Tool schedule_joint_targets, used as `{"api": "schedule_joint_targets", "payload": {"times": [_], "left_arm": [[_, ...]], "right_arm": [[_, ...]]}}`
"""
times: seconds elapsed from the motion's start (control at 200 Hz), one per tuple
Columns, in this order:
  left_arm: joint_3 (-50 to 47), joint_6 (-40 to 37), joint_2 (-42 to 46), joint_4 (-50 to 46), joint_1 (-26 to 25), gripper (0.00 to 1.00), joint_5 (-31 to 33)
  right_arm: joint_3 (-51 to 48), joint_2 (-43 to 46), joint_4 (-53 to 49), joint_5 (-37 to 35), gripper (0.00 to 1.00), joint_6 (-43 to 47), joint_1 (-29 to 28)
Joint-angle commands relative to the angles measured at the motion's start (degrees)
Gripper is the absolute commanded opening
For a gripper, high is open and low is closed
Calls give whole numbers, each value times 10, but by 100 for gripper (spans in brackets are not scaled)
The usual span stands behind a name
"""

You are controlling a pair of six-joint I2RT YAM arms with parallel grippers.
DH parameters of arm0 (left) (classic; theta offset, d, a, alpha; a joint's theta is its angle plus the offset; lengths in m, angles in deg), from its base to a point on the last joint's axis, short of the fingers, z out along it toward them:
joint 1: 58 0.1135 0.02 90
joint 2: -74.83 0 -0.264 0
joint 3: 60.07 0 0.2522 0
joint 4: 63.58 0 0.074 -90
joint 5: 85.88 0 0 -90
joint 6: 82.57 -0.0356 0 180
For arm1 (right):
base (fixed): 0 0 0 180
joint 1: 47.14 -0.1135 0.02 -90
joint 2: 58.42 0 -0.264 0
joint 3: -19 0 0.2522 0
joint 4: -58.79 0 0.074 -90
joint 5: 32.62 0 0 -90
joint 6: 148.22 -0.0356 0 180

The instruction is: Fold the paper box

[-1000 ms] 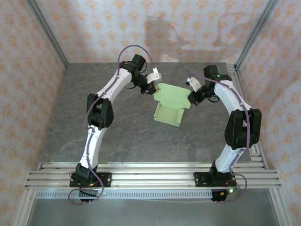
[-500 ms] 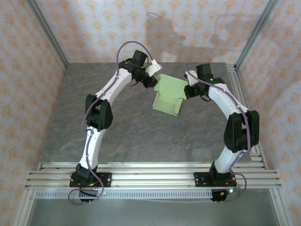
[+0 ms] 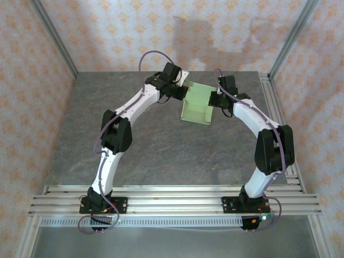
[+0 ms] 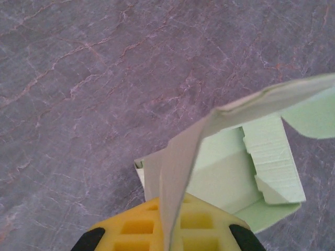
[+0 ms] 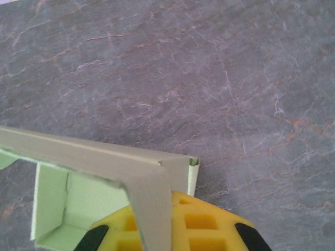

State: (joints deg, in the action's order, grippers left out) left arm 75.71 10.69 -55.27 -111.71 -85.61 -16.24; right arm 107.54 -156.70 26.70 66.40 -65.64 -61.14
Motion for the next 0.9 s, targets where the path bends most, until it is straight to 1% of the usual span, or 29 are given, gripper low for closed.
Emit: {"api": "schedule_joint_targets", "payload": {"times": [0.0, 0.145, 0.225, 0.285, 0.36, 0.375, 0.395, 0.42, 0.425, 0.43, 0.44, 0.511, 0.536, 0.576, 0.631, 0.731, 0.816, 0.856, 0.896], "left_arm": [[-16, 62, 26, 54, -11, 0, 22], [0, 69, 4, 47, -11, 0, 25], [0, 67, 1, 46, -12, 0, 23], [-1, 59, 2, 41, -11, 0, 25], [-4, 47, 8, 34, -11, 0, 28], [-5, 47, 9, 33, -11, 0, 28], [-7, 47, 11, 31, -10, 0, 31], [-9, 48, 14, 32, -9, 0, 33], [-10, 49, 15, 32, -9, 0, 32], [-10, 50, 15, 32, -9, 0, 33], [-11, 50, 16, 32, -9, 0, 33], [-20, 55, 21, 37, -6, 0, 30], [-25, 56, 22, 41, -6, 0, 30], [-29, 57, 22, 42, -5, 0, 30], [-30, 60, 21, 41, -3, 0, 31], [-30, 64, 18, 36, 1, 0, 16], [-19, 63, 11, 21, 6, 0, 4], [-13, 60, 8, 14, 8, 0, -8], [-7, 53, 4, 10, 11, 0, -28]], "right_arm": [[-24, 30, 96, -31, 0, -78, -6], [-38, 19, 114, -36, 0, -88, -10], [-36, 15, 110, -25, 0, -80, -10], [-25, 15, 96, -12, 0, -57, -10], [3, 16, 56, -4, 5, -18, -10], [7, 15, 48, -2, 7, -9, -10], [15, 16, 38, 0, 13, 3, -10], [21, 18, 28, 2, 24, 16, -10], [21, 19, 26, 2, 28, 19, -10], [22, 20, 25, 2, 28, 20, -10], [23, 21, 21, 2, 31, 23, -10], [9, 45, 29, -3, 55, 36, -9], [-2, 58, 39, -4, 62, 36, -9], [-28, 81, 59, -6, 69, 32, -6], [-71, 119, 91, -6, 76, 18, -2], [-153, 183, 140, 14, 81, -25, 16], [-216, 221, 174, 51, 82, -66, 36], [-239, 228, 189, 82, 82, -73, 47], [-251, 224, 195, 122, 79, -65, 57]]}}
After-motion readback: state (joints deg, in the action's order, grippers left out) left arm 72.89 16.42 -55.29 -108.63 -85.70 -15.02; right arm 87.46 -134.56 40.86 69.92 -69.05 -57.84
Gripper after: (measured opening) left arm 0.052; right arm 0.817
